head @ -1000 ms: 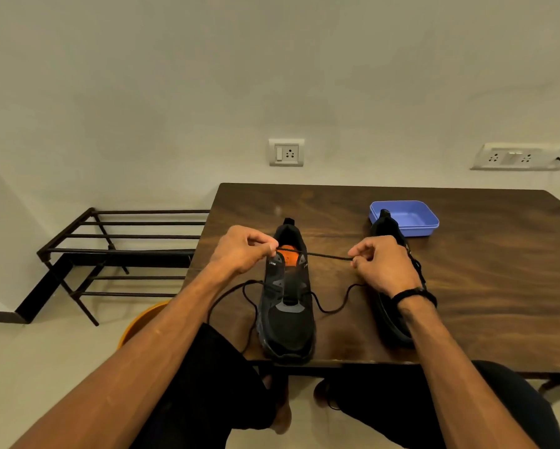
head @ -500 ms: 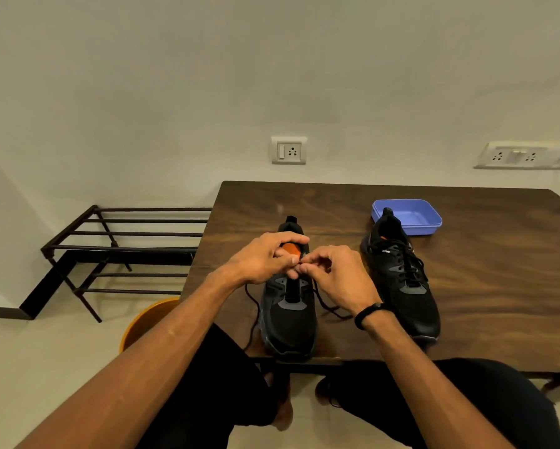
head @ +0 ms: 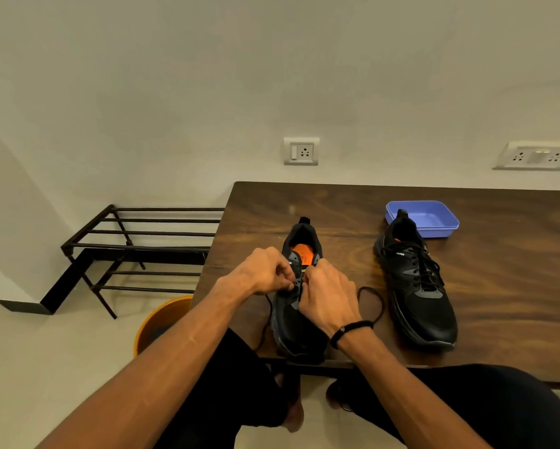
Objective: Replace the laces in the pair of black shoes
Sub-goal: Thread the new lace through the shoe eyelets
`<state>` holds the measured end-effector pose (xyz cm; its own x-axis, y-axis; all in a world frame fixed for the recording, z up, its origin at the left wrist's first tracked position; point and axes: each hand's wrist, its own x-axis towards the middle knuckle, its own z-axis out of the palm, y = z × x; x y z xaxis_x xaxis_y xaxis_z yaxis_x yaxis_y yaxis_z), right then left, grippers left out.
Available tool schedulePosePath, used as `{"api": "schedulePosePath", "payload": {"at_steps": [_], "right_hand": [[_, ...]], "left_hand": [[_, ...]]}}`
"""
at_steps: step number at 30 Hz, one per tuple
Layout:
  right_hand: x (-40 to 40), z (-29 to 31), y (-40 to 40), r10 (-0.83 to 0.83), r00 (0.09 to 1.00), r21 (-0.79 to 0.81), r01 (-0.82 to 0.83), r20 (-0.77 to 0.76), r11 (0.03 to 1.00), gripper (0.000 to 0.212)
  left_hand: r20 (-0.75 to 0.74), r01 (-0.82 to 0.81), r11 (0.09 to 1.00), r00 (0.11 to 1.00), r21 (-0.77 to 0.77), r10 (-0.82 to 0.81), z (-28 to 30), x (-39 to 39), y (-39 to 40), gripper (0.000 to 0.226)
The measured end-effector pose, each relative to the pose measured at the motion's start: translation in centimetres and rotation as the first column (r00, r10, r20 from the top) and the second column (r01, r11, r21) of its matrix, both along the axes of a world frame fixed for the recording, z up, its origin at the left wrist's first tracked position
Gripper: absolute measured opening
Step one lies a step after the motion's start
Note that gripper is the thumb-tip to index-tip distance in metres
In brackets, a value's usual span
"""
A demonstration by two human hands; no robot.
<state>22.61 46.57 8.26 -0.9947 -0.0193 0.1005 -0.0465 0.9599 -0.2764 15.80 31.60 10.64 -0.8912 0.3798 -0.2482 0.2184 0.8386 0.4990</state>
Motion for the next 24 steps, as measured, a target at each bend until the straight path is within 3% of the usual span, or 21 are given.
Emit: {"api": "schedulePosePath", "payload": {"at_steps": [5, 12, 17, 24], "right_hand": [[-0.1, -0.2, -0.3, -0.026, 1.0, -0.072, 0.027, 0.003, 0.997, 0.025], [-0.3, 0.8, -0.6, 0.009, 1.0, 0.22, -0.013, 0.016, 0.975, 0.025], [-1.0, 1.7, -0.2, 0.048, 0.996, 0.242, -0.063, 0.069, 0.968, 0.04], [-0.9, 1.7, -0.5, 0.095, 0.992, 0.275, -0.115, 0.085, 0.954, 0.029]], "left_hand": [[-0.024, -0.077, 0.997, 0.997, -0.019, 0.076, -0.2, -0.1, 1.0, 0.014], [-0.015, -0.166, 0.985, 0.986, -0.054, 0.166, -1.0, 0.0, 1.4, 0.016], [0.035, -0.196, 0.98, 0.98, -0.018, 0.197, -1.0, 0.1, 0.9, 0.016], [0.049, -0.194, 0.981, 0.98, -0.023, 0.195, -0.9, 0.3, 1.2, 0.015]]}}
